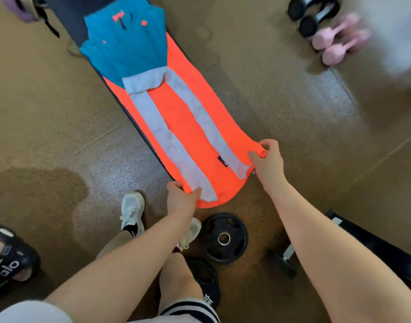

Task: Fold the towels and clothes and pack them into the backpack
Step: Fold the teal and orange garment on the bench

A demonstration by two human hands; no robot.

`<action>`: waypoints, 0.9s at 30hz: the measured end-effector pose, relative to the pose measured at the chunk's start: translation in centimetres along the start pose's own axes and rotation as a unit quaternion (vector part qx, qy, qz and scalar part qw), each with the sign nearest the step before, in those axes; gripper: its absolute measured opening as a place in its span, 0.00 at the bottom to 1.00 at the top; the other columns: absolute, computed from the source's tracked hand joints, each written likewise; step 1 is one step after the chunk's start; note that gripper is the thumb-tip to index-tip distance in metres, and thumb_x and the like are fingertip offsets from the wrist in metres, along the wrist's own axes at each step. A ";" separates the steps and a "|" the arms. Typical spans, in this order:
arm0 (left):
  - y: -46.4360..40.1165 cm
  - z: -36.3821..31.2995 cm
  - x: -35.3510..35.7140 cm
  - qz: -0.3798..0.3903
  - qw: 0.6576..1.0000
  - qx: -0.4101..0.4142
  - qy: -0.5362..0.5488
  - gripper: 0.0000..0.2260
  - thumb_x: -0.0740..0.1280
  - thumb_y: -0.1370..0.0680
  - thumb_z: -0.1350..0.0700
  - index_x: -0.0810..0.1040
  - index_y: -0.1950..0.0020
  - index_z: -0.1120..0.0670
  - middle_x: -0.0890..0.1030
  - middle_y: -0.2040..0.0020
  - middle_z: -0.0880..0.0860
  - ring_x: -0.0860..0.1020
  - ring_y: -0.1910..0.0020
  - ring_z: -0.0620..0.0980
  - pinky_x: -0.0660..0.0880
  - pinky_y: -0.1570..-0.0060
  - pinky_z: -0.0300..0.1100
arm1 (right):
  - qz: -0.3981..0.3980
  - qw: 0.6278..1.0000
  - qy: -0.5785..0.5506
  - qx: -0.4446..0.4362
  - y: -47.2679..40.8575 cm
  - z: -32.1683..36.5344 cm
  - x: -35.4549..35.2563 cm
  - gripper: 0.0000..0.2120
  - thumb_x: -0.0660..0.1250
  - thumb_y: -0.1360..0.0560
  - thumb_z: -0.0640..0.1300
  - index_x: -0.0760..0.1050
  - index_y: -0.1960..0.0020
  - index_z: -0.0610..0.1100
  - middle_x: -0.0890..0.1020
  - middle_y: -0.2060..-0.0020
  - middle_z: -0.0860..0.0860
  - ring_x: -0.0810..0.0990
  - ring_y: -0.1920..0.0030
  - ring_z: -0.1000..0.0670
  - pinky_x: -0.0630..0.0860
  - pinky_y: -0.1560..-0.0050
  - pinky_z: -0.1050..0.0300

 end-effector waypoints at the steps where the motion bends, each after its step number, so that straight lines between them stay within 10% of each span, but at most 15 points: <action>1: 0.0 -1.4 -0.8 0.001 0.999 0.034 -0.030 0.15 0.70 0.28 0.59 0.65 0.49 0.55 0.72 0.54 0.52 0.73 0.56 0.54 0.70 0.56 0.44 | 0.006 0.999 0.023 -0.029 -0.1 1.9 0.3 0.13 0.65 0.28 0.39 0.68 0.45 0.45 0.76 0.56 0.47 0.78 0.57 0.41 0.76 0.52 0.41; 10: -8.2 -13.7 -10.9 0.106 0.993 -0.001 0.045 0.09 0.68 0.25 0.62 0.71 0.63 0.54 0.73 0.68 0.54 0.72 0.72 0.47 0.72 0.76 0.34 | 0.057 0.983 0.107 -0.135 -5.6 16.6 7.7 0.08 0.63 0.26 0.39 0.74 0.47 0.39 0.80 0.53 0.43 0.76 0.51 0.45 0.62 0.59 0.62; 22: -30.8 -28.2 -19.8 0.121 0.981 -0.073 0.135 0.13 0.68 0.25 0.58 0.69 0.68 0.53 0.72 0.79 0.48 0.68 0.83 0.41 0.67 0.79 0.30 | 0.108 0.959 0.233 -0.118 -24.8 32.1 25.2 0.08 0.63 0.25 0.41 0.72 0.63 0.42 0.79 0.56 0.37 0.77 0.49 0.40 0.57 0.64 0.57; 27: -36.6 -27.9 -20.4 0.109 0.980 -0.102 0.129 0.10 0.64 0.23 0.61 0.69 0.63 0.54 0.69 0.71 0.55 0.66 0.84 0.43 0.62 0.80 0.31 | 0.134 0.968 0.202 -0.064 -29.5 31.7 29.1 0.13 0.63 0.24 0.43 0.75 0.42 0.38 0.80 0.45 0.40 0.77 0.47 0.45 0.68 0.44 0.55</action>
Point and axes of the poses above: each hand's wrist, its own y-axis away from the middle knuckle, its own x-axis out of the palm, z = x × y, the point moved 1 cm from there along -y, towards the middle knuckle
